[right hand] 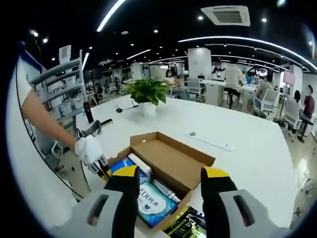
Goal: Operate the shoe box by opening the lid, removing the specified soft item, and placing it in the target area until the item is outside and the box remains undamaged.
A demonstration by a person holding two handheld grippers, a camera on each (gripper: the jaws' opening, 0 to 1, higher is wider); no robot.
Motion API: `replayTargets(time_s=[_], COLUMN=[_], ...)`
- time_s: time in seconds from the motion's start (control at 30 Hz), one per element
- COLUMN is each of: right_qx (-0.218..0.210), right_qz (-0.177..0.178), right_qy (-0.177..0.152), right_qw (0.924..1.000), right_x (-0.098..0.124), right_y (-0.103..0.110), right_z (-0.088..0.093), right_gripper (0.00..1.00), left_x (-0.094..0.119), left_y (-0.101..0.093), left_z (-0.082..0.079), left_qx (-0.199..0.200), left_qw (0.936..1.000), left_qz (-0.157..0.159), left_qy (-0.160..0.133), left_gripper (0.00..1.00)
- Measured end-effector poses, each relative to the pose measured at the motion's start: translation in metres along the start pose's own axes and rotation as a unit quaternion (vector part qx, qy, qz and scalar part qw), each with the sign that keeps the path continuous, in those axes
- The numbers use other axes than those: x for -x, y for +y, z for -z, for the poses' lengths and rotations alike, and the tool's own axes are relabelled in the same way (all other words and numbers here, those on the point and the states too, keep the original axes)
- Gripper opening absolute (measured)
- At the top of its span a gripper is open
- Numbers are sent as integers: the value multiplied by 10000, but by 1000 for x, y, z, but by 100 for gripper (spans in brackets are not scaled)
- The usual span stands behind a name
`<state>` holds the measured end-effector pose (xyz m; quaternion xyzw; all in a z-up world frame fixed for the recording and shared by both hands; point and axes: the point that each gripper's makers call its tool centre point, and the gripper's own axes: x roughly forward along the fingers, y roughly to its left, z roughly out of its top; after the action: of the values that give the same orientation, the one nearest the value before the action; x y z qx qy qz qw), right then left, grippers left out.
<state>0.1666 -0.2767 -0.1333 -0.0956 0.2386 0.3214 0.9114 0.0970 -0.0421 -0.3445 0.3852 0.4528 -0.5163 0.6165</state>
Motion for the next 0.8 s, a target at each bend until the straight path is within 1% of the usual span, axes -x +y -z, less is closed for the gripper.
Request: replayTargets(time_s=[0.07, 0.1, 0.13, 0.17, 0.23, 0.27, 0.3, 0.33, 0.37, 0.4, 0.43, 0.47, 0.5, 0.53, 0.57, 0.63, 0.7, 0.77, 0.8], right_qx=[148, 145, 157, 269, 709, 968, 1068, 1083, 479, -141, -313, -101, 87, 315, 504, 774, 739, 647, 601], right_qz=[-161, -314, -354, -454, -546, -537, -542, -616, -669, -796, -850, -853, -879, -909, -958, -1087, -1261, -1342, -1382], right_qy=[294, 487, 549, 744, 835, 944, 1073, 1099, 975, 1065, 1077, 1024, 1048, 1172, 1372, 1607, 1715, 1715, 1715], right_qw=[9993, 9982, 9977, 9958, 9925, 9894, 9870, 9861, 9918, 9910, 9900, 9910, 9906, 9884, 9846, 9780, 9743, 9739, 9736], right_x=[-6, -10, -12, -16, -24, -28, -31, -34, -40, -42, -44, -47, -49, -49, -52, -60, -64, -66, -67], right_y=[5, 10, 11, 15, 18, 16, 16, 17, 19, 22, 23, 18, 21, 22, 24, 29, 35, 38, 40], right_z=[13, 22, 25, 33, 39, 44, 48, 49, 47, 50, 50, 48, 49, 52, 59, 70, 77, 78, 79], right_gripper=[41, 40, 41, 43, 46, 47, 47, 45, 43, 43, 43, 43, 41, 41, 42, 46, 50, 52, 52], left_x=[0, 0, 0, 0, 0, 0, 0, -1, 0, 0, 0, 0, 0, 0, -1, -1, -1, -1, -1], left_y=[0, 1, 1, 0, 0, 0, 0, 1, 0, 0, 0, 0, 1, 1, 1, 0, 0, 0, 0], left_z=[0, 0, 0, 0, 1, 1, 1, 1, 1, 1, 1, 1, 1, 2, 1, 2, 2, 2, 2], left_qx=[-32, -5, 16, 19, 35, 49, 58, 64, 72, 96, 97, 93, 83, 83, 82, 73, 58, 55, 54], left_qw=[10000, 10000, 9999, 9999, 10000, 10000, 10000, 10000, 10000, 9999, 9999, 9999, 9999, 9999, 9999, 9999, 9999, 9999, 9999], left_qz=[45, 81, 95, 95, 70, 52, 36, 26, 15, 15, 18, 17, 12, 10, 8, -3, -1, 1, 2], left_qy=[25, 46, 56, 61, 55, 55, 60, 64, 66, 79, 93, 101, 99, 100, 100, 111, 122, 125, 127], left_gripper=[4, 4, 4, 4, 4, 4, 4, 4, 4, 4, 4, 4, 4, 4, 4, 4, 4, 4, 4])
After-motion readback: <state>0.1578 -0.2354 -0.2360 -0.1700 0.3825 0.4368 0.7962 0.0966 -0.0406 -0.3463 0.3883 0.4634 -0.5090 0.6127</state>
